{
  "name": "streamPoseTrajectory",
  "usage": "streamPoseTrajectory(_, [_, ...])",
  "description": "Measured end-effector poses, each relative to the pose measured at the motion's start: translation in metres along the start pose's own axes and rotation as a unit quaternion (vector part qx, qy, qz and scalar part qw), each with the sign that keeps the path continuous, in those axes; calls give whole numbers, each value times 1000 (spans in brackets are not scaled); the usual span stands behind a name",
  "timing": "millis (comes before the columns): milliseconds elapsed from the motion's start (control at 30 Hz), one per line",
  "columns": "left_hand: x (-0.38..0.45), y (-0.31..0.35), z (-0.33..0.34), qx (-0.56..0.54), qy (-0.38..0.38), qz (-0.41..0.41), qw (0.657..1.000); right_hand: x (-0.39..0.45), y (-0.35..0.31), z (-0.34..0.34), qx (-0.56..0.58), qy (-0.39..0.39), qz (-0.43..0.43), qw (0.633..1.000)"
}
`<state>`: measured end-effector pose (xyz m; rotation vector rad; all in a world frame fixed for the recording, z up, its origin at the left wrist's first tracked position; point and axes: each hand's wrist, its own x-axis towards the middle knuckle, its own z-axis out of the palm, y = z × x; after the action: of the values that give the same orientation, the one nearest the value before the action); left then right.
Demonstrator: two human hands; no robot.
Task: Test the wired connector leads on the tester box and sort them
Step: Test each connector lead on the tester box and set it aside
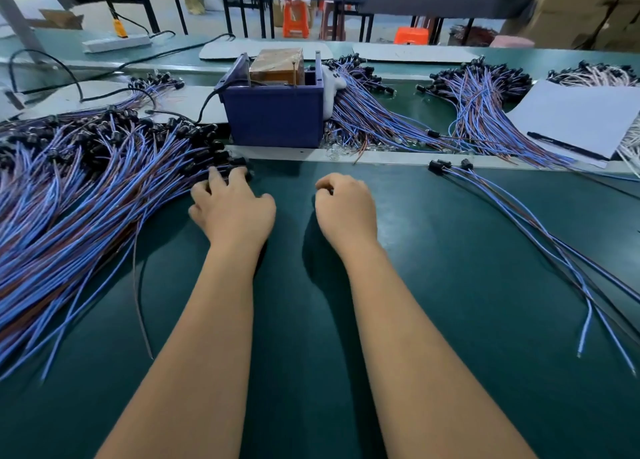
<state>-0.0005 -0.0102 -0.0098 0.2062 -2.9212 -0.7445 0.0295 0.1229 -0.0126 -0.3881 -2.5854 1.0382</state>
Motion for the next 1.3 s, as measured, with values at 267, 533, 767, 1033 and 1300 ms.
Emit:
streamPoseTrajectory(267, [2,-4,-2,5,42,18,999,-8,2,2,-37,-27,-52,998])
streamPoseTrajectory(533, [-2,11,-1,-346,139,89,923,-14,-5,1,159,5,-52,986])
streamPoseTrajectory(767, [-11,21,-7,-671,-54,131,728,-13,-15,-8,490,-122,75,860])
streamPoseTrajectory(1033, [-28,24,-7,-600,-440,225,629,-11,-10,-20,596,-140,140,778])
streamPoseTrajectory(1300, [-28,22,-9,-414,-514,204,723,-5,0,-27,680,-72,161,712])
